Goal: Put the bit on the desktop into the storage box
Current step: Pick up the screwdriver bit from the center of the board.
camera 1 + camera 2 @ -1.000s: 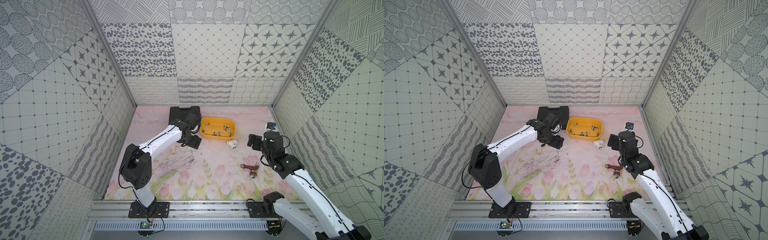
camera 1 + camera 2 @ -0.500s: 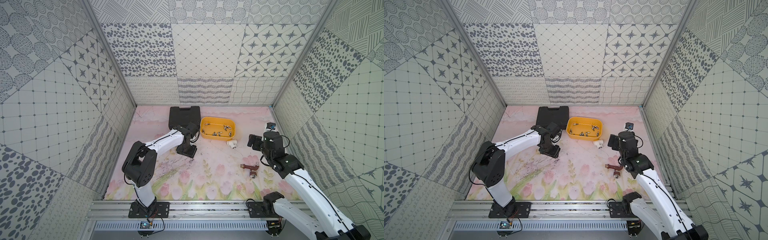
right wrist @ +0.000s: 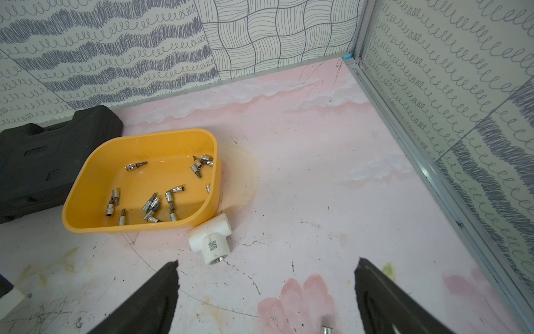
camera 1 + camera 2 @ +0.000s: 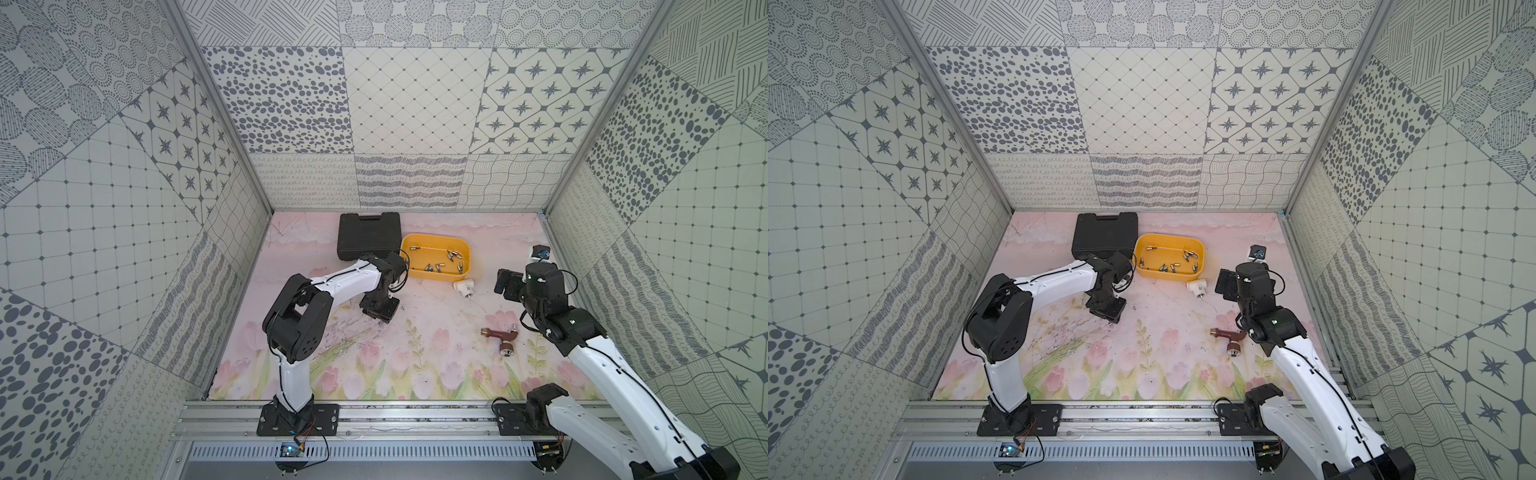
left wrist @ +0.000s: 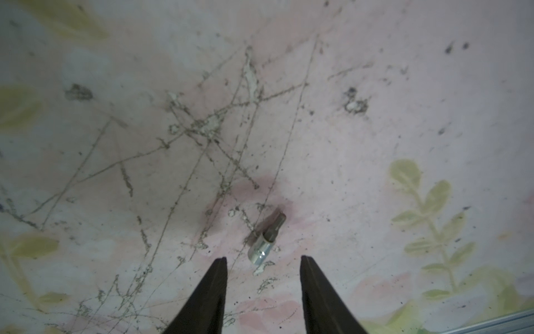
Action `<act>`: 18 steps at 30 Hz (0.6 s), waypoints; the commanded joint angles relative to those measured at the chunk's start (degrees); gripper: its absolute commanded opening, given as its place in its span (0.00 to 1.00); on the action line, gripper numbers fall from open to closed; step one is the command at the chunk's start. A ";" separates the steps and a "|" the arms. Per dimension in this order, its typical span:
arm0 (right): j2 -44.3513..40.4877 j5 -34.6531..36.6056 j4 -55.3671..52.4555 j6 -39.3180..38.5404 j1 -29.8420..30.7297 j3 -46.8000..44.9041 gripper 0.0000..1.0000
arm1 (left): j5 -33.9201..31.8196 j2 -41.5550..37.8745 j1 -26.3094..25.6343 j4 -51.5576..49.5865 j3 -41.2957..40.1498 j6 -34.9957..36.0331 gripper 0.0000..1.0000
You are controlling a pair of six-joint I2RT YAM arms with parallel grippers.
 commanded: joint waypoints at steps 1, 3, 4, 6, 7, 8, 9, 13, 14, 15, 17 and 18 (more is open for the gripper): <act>-0.04 0.79 1.31 -0.13 -0.31 -0.09 0.97 | 1.34 1.92 -0.67 -3.24 1.50 0.85 0.43; 0.09 0.81 1.30 -0.12 -0.31 -0.14 0.97 | 1.51 2.37 -0.94 -3.21 1.63 0.88 0.40; 0.12 0.76 1.31 -0.14 -0.26 -0.15 0.97 | 1.50 2.49 -1.03 -3.22 1.73 0.88 0.40; 0.22 0.78 1.31 -0.13 -0.31 0.00 0.97 | 1.41 2.93 -1.18 -3.32 1.93 0.88 0.38; 0.22 0.69 1.31 -0.10 -0.31 0.00 0.97 | 1.33 3.17 -1.19 -3.30 1.99 0.88 0.37; 0.26 0.64 1.31 -0.13 -0.31 0.10 0.97 | 1.21 3.37 -1.20 -3.40 2.02 0.88 0.36; 0.24 0.65 1.31 -0.13 -0.34 0.09 0.97 | 1.11 3.56 -1.30 -3.48 2.05 0.88 0.35; 0.16 0.95 1.31 -0.19 -0.42 0.18 0.97 | 0.26 4.22 -1.66 -3.78 1.94 0.88 0.33; 0.15 0.95 1.31 -0.27 -0.40 0.19 0.97 | -0.01 4.26 -1.70 -3.74 1.78 0.83 0.32; 0.21 1.00 1.31 -0.31 -0.40 0.22 0.97 | -0.22 4.35 -1.79 -3.65 1.56 0.91 0.31; 0.25 0.98 1.31 -0.40 -0.40 0.25 0.97 | -0.47 4.48 -1.95 -3.43 1.05 0.88 0.30; 0.33 1.03 1.31 -0.41 -0.40 0.26 0.97 | -0.47 4.52 -1.97 -3.31 0.80 0.88 0.29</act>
